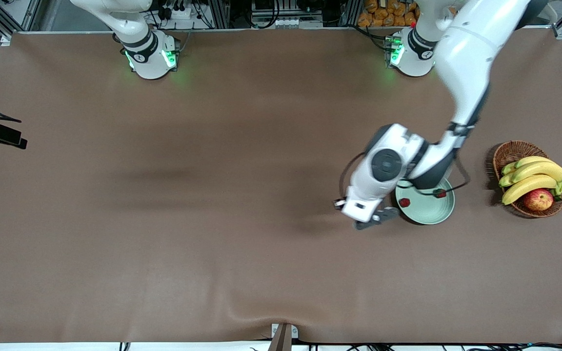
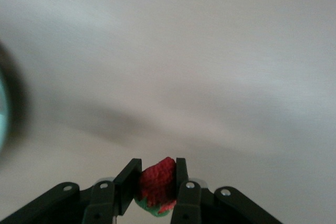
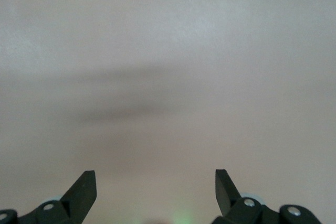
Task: Collect all strawberries into plate
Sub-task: 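Carry the strawberry to the plate with the left gripper and release it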
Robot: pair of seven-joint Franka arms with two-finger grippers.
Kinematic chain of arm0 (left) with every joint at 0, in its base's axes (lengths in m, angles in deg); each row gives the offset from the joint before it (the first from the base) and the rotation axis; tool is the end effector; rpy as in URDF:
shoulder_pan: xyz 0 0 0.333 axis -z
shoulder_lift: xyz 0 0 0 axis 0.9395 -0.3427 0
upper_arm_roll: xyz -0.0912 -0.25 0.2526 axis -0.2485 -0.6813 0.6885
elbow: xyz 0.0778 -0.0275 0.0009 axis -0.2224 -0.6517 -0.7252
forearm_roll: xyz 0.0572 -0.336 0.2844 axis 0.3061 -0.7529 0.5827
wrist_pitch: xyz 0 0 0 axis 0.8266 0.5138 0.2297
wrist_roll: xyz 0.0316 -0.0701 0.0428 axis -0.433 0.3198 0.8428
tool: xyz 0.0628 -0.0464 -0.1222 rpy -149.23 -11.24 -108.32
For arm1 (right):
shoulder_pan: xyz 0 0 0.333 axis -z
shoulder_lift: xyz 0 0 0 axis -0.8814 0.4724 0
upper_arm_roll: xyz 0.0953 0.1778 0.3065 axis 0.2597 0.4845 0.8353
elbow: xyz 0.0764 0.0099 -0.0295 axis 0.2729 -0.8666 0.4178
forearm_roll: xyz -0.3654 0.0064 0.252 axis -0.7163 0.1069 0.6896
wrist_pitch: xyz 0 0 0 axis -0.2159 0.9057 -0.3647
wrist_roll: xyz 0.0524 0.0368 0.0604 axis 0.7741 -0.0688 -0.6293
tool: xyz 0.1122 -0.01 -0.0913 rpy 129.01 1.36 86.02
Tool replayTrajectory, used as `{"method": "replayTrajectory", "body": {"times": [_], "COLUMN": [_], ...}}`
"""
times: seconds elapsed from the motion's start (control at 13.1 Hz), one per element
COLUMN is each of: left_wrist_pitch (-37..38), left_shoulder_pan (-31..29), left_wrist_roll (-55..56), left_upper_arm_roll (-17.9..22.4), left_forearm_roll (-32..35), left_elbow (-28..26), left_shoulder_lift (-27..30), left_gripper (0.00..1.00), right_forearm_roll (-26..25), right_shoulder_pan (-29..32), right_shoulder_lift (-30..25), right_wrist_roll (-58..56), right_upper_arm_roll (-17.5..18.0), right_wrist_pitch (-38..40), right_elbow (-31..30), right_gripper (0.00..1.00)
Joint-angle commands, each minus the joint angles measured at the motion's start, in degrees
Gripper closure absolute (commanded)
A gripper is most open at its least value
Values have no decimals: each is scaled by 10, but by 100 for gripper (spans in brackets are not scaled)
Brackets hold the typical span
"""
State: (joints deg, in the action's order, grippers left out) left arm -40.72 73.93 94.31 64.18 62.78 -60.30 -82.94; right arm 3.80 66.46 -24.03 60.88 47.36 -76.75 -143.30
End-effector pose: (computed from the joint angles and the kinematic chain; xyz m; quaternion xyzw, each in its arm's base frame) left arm 0.6826 -0.3144 0.2445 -0.9893 -0.1446 0.0214 0.0005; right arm 0.6408 -0.0771 0.6187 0.9975 -0.0345 -0.0604 0.0083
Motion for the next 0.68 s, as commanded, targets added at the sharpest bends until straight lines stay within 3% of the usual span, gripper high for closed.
{"method": "replayTrajectory", "body": {"times": [0.0, 0.23, 0.46, 0.61], "left_wrist_pitch": [22, 18, 18, 18], "left_shoulder_pan": [-72, -159, -193, -208], "left_wrist_roll": [-105, -230, -293, -288], "left_upper_arm_roll": [-13, -13, -11, -13], "left_forearm_roll": [3, 9, 11, 10], "left_elbow": [-58, -100, -108, -104], "left_shoulder_lift": [28, 22, 22, 22], "left_gripper": [100, 100, 98, 1], "right_forearm_roll": [-2, -2, -1, 0], "right_shoulder_pan": [-11, -11, -8, -8], "right_shoulder_lift": [-17, -21, -19, -20], "right_wrist_roll": [6, 6, 7, 7], "right_upper_arm_roll": [-8, -8, -8, -7], "right_wrist_pitch": [-2, 0, 4, 10], "right_elbow": [-3, -3, 0, -1], "right_gripper": [0, 0, 0, 0]}}
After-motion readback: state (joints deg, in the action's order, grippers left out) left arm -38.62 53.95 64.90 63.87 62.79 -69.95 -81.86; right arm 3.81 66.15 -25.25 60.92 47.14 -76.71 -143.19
